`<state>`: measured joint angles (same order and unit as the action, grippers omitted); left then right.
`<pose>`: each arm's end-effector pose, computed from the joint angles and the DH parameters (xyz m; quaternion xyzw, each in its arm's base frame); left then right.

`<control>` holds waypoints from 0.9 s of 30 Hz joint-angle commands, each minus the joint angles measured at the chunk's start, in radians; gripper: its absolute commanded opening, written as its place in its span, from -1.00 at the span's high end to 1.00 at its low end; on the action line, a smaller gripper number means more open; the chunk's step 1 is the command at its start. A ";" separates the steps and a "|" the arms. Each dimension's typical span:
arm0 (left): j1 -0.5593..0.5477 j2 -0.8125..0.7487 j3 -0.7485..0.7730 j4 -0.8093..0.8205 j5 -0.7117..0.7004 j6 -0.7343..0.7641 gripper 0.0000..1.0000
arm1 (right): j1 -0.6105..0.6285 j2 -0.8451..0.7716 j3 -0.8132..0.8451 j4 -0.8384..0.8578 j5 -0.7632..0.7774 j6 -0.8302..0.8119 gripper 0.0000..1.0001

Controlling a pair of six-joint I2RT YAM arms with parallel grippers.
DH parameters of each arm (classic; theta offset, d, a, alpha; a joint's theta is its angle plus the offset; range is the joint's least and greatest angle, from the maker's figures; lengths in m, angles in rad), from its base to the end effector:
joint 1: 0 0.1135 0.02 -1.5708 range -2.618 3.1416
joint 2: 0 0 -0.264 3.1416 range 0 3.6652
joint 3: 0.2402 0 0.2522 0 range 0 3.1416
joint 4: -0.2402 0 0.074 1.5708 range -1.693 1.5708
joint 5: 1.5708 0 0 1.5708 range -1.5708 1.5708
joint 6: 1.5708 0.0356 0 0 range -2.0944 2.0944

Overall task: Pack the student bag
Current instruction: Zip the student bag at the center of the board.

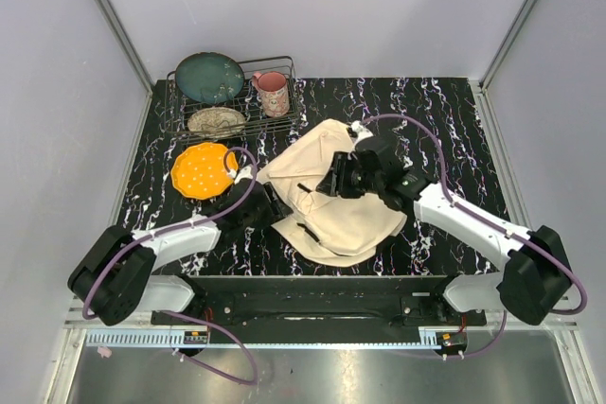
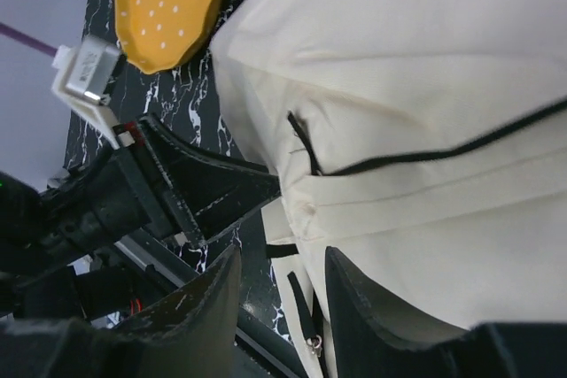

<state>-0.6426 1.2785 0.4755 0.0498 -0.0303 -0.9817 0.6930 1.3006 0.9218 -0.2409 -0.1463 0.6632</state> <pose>0.1905 -0.1413 0.1568 -0.1607 0.9033 -0.2789 0.2835 0.2184 0.1881 0.2696 -0.0467 0.8861 0.3370 0.3148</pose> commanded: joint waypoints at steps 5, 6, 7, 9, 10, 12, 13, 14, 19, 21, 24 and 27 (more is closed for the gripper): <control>0.037 0.016 0.006 0.188 0.021 0.050 0.60 | 0.049 0.144 0.247 -0.121 0.027 -0.234 0.01; 0.046 0.009 0.008 0.186 0.023 0.061 0.76 | 0.048 0.190 0.288 -0.130 0.027 -0.256 0.00; 0.050 0.002 0.009 0.171 0.024 0.070 0.81 | 0.051 0.215 0.311 -0.161 0.025 -0.269 -0.01; 0.058 -0.024 0.018 0.151 0.027 0.097 0.71 | 0.057 0.273 0.362 -0.184 0.027 -0.280 -0.01; 0.060 -0.037 0.021 0.113 0.044 0.104 0.16 | 0.060 0.282 0.368 -0.184 0.027 -0.280 -0.01; 0.060 -0.098 0.009 0.069 0.040 0.101 -0.53 | 0.068 0.293 0.370 -0.173 0.013 -0.278 -0.02; 0.058 -0.126 -0.004 0.027 0.032 0.091 -0.79 | 0.069 0.293 0.368 -0.163 0.010 -0.274 -0.02; 0.058 -0.160 -0.047 0.018 0.032 0.056 -0.89 | 0.072 0.293 0.365 -0.158 0.008 -0.269 -0.02; 0.060 -0.402 -0.196 -0.011 -0.039 -0.041 -0.98 | 0.080 0.289 0.338 -0.118 -0.006 -0.241 -0.03; 0.060 -0.418 -0.202 -0.028 -0.042 -0.057 -0.98 | 0.085 0.296 0.333 -0.110 -0.012 -0.237 -0.04; 0.060 -0.375 -0.215 -0.005 -0.020 -0.077 -0.98 | 0.089 0.312 0.341 -0.110 -0.010 -0.237 -0.04; 0.060 -0.305 -0.224 0.079 0.000 -0.090 -0.98 | 0.097 0.325 0.357 -0.120 -0.009 -0.246 -0.03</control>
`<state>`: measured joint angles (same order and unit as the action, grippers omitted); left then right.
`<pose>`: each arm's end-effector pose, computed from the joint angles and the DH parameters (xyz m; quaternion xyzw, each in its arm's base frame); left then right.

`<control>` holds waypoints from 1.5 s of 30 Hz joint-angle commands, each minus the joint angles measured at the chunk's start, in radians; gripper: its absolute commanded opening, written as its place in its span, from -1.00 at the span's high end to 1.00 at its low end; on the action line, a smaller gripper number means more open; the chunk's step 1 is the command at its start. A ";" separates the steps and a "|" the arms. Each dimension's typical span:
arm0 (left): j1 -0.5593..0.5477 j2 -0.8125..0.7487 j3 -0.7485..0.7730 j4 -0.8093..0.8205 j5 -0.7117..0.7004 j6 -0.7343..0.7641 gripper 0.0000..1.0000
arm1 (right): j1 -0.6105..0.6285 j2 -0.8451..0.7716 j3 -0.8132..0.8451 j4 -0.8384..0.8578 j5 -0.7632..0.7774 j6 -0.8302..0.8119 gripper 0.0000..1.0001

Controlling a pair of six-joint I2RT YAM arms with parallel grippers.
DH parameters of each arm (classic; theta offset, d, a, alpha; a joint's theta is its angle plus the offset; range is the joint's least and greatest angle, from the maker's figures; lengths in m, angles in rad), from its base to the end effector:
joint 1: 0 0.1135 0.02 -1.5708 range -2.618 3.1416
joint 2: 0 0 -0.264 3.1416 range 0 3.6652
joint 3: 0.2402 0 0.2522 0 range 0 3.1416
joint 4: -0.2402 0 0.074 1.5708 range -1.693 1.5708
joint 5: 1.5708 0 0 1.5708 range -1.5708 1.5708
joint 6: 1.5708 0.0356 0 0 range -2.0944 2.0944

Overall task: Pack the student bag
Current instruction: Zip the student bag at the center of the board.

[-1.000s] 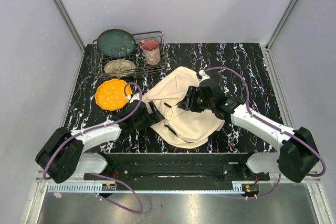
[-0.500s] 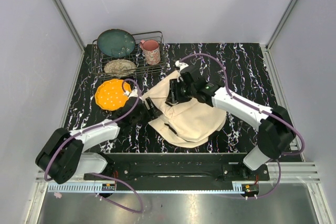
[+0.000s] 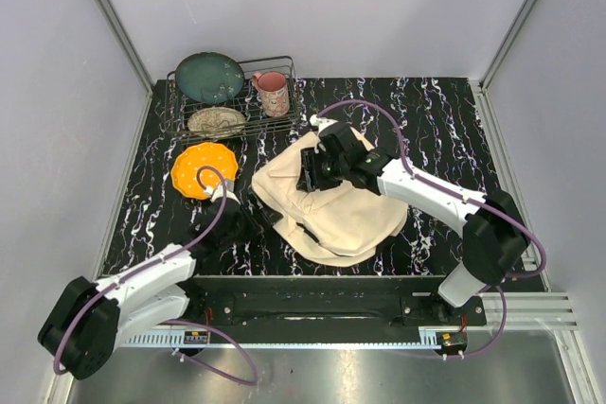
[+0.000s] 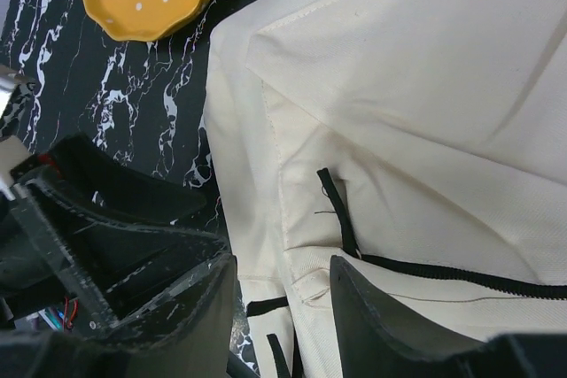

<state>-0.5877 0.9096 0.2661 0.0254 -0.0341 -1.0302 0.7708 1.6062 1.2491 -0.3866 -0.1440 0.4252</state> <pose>0.1498 -0.0983 0.1594 -0.2026 0.8652 -0.3213 0.3274 0.2548 0.2546 0.2740 -0.1855 0.8948 0.2801 0.2942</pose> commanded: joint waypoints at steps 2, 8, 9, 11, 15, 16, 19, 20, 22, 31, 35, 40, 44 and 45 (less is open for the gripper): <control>0.003 0.124 -0.004 0.140 0.019 -0.045 -0.98 | 0.025 0.029 0.041 0.014 -0.006 -0.019 -0.04; 0.005 0.279 0.033 0.264 0.059 -0.041 -0.98 | 0.041 0.100 0.096 -0.040 0.087 -0.078 -0.04; 0.003 0.291 0.035 0.296 0.065 -0.041 -0.98 | 0.044 0.113 0.108 -0.044 0.101 -0.088 -0.04; 0.003 0.328 0.042 0.317 0.082 -0.045 -0.90 | 0.045 0.121 0.116 -0.046 0.136 -0.111 -0.03; 0.005 0.364 0.041 0.369 0.100 -0.054 -0.64 | 0.045 0.133 0.128 -0.034 0.190 -0.149 -0.04; 0.005 0.370 0.035 0.376 0.103 -0.059 -0.58 | 0.045 0.136 0.130 -0.034 0.199 -0.154 -0.04; 0.003 0.382 0.025 0.407 0.106 -0.065 -0.16 | 0.047 0.167 0.145 -0.046 0.207 -0.174 -0.03; 0.003 0.388 0.027 0.412 0.106 -0.062 0.00 | 0.045 0.176 0.150 -0.051 0.208 -0.178 -0.03; 0.005 0.394 0.035 0.413 0.109 -0.057 0.13 | 0.048 0.199 0.159 -0.064 0.207 -0.181 -0.01; 0.005 0.351 0.065 0.360 0.088 -0.005 0.70 | 0.065 0.238 0.133 -0.078 0.256 -0.183 0.30; 0.012 0.299 0.074 0.320 0.074 0.022 0.88 | 0.071 0.245 0.130 -0.080 0.280 -0.181 0.52; 0.031 0.256 0.096 0.255 0.062 0.080 1.00 | 0.071 0.239 0.131 -0.083 0.311 -0.174 1.00; 0.061 0.212 0.104 0.208 0.065 0.136 1.00 | 0.071 0.209 0.118 -0.077 0.351 -0.137 1.00; 0.068 0.204 0.107 0.177 0.065 0.148 1.00 | 0.071 0.187 0.112 -0.064 0.365 -0.128 1.00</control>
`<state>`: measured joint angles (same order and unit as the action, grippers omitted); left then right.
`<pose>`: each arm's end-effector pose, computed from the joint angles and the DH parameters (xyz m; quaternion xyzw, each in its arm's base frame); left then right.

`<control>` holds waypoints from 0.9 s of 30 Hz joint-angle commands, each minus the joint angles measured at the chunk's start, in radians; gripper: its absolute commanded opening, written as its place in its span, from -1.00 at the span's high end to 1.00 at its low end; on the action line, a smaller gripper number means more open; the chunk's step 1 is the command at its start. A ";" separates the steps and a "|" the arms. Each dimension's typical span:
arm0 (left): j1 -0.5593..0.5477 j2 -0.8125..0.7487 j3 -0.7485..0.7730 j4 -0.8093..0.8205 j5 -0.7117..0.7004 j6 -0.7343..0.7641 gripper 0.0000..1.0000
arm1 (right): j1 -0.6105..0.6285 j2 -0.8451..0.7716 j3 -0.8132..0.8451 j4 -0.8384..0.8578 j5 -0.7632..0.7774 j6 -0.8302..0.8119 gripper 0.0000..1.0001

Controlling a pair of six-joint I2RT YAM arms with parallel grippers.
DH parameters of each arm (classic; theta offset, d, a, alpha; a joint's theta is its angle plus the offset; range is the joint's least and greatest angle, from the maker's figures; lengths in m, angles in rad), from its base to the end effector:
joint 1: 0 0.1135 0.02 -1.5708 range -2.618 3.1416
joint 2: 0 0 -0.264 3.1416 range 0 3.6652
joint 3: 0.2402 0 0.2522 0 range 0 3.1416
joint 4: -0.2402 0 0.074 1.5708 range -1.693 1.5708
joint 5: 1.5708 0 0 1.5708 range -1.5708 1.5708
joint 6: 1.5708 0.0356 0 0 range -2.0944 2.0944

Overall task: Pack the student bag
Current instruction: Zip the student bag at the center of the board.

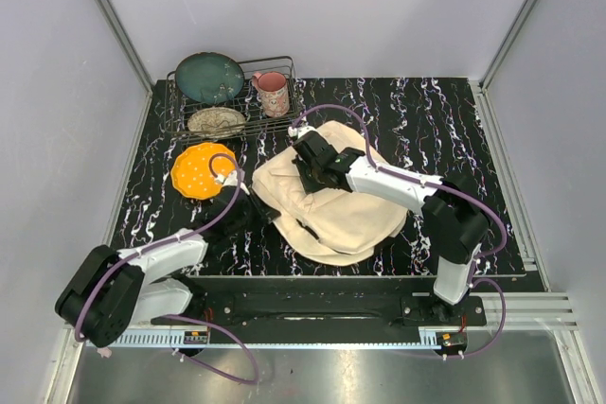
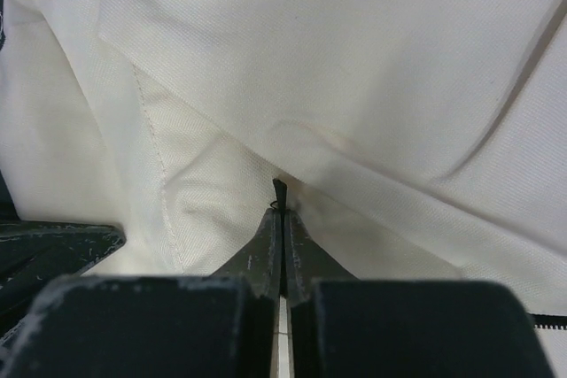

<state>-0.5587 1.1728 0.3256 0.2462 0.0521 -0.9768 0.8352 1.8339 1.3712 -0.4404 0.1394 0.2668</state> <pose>0.1815 -0.1156 0.1511 -0.1717 0.8677 -0.3402 0.3192 0.2736 0.2950 0.2270 -0.2424 0.9111 0.1151 0.3130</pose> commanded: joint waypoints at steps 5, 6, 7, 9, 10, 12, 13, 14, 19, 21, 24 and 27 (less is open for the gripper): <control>0.083 -0.125 0.050 -0.117 0.000 0.193 1.00 | 0.007 -0.099 -0.046 0.000 0.227 0.095 1.00; 0.097 -0.131 0.056 -0.146 0.002 0.207 1.00 | 0.007 -0.116 -0.060 0.006 0.253 0.109 1.00; 0.105 -0.140 0.059 -0.160 0.012 0.239 1.00 | 0.007 -0.123 -0.067 0.006 0.300 0.121 1.00; 0.129 -0.144 0.072 -0.205 0.018 0.269 1.00 | 0.005 -0.148 -0.090 0.015 0.339 0.163 1.00; 0.140 -0.142 0.070 -0.209 0.038 0.292 1.00 | 0.005 -0.159 -0.101 0.026 0.365 0.176 1.00; 0.177 -0.140 0.072 -0.222 0.061 0.311 1.00 | 0.004 -0.183 -0.127 0.043 0.390 0.216 1.00; 0.189 -0.134 0.070 -0.223 0.086 0.329 1.00 | 0.002 -0.189 -0.133 0.045 0.414 0.230 1.00; 0.215 -0.130 0.070 -0.231 0.097 0.339 1.00 | -0.004 -0.202 -0.144 0.046 0.420 0.251 1.00; 0.289 -0.105 0.067 -0.232 0.175 0.391 1.00 | -0.039 -0.214 -0.169 0.049 0.450 0.287 1.00; 0.327 -0.098 0.063 -0.239 0.187 0.398 1.00 | -0.060 -0.229 -0.185 0.052 0.453 0.305 1.00; 0.352 -0.090 0.059 -0.223 0.209 0.398 1.00 | -0.083 -0.262 -0.216 0.066 0.457 0.328 1.00; 0.358 -0.067 0.067 -0.223 0.216 0.402 1.00 | -0.099 -0.288 -0.245 0.083 0.469 0.330 1.00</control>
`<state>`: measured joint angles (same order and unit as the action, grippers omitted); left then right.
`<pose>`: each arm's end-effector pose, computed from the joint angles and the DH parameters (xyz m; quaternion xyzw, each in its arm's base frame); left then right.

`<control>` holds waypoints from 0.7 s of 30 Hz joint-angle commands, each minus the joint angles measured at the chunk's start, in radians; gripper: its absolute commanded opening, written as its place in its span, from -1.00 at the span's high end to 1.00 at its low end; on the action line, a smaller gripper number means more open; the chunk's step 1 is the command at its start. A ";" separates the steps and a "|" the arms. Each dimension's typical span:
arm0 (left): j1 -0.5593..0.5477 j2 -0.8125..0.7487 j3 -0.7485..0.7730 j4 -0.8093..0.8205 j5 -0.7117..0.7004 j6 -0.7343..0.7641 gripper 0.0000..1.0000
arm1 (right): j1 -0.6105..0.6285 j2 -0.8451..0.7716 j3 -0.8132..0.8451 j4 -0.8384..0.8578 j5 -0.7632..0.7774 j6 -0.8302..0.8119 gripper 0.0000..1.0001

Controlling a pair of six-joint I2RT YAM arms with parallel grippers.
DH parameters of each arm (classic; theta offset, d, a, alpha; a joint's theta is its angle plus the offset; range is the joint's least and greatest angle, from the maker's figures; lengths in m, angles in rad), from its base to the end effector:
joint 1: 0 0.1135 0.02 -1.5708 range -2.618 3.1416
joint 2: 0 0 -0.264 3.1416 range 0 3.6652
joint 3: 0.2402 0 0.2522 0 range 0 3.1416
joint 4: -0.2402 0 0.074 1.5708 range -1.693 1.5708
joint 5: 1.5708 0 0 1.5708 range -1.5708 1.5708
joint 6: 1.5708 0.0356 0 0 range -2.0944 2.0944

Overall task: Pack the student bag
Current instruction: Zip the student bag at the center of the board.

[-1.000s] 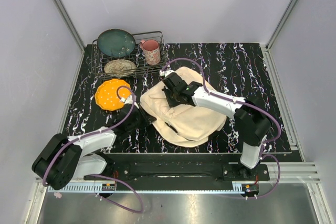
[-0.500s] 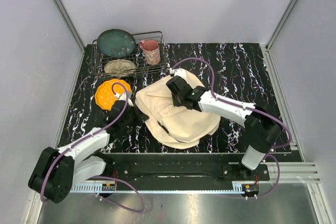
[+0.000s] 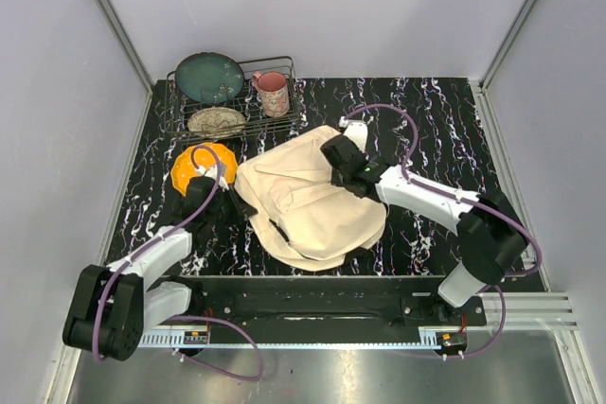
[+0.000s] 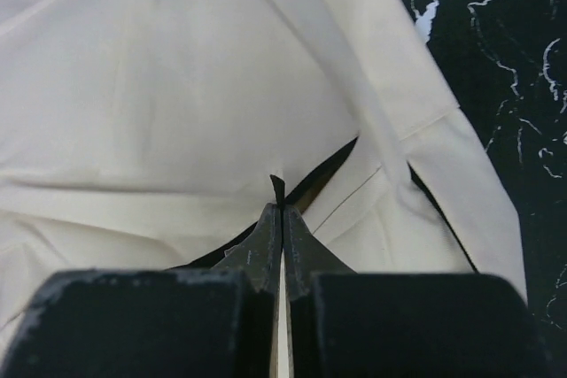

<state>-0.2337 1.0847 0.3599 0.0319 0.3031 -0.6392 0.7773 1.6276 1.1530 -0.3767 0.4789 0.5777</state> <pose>0.1949 -0.0573 0.1605 -0.1173 0.8894 -0.3014 0.3230 0.2609 0.2337 0.2391 -0.0075 0.9131 0.0414 0.4056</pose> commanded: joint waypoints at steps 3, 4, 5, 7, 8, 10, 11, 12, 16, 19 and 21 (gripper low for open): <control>0.050 0.026 0.031 -0.007 -0.029 0.059 1.00 | -0.081 -0.098 -0.044 0.022 0.135 0.025 1.00; 0.059 0.020 0.031 -0.007 -0.030 0.058 1.00 | -0.104 -0.101 -0.050 0.024 0.127 0.022 1.00; 0.060 0.018 0.033 -0.009 -0.029 0.059 1.00 | -0.116 -0.104 -0.059 0.030 0.125 0.022 1.00; 0.065 0.014 0.036 -0.015 -0.028 0.064 1.00 | -0.137 -0.104 -0.065 0.036 0.127 0.019 1.00; 0.066 0.014 0.039 -0.021 -0.030 0.065 1.00 | -0.159 -0.103 -0.070 0.044 0.119 0.013 1.00; 0.065 0.020 0.039 -0.020 -0.018 0.065 1.00 | -0.167 -0.107 -0.069 0.055 0.078 -0.012 1.00; 0.066 0.018 0.043 -0.021 -0.009 0.065 1.00 | -0.167 -0.117 -0.075 0.077 0.051 -0.021 1.00; 0.065 0.011 0.048 -0.024 0.011 0.076 1.00 | -0.167 -0.126 -0.079 0.088 -0.010 -0.025 1.00; 0.063 -0.070 0.099 -0.059 0.082 0.096 -0.04 | -0.164 -0.184 -0.154 0.143 -0.126 0.008 1.00; 0.021 -0.192 0.146 -0.101 0.053 0.114 -0.60 | -0.147 -0.235 -0.193 0.159 -0.169 0.022 1.00; -0.019 -0.264 0.183 -0.109 0.001 0.154 -0.79 | -0.135 -0.253 -0.199 0.160 -0.183 0.022 1.00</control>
<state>-0.1967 0.9596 0.4335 -0.0864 0.3595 -0.5632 0.6350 1.4448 0.9703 -0.2481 0.3187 0.6029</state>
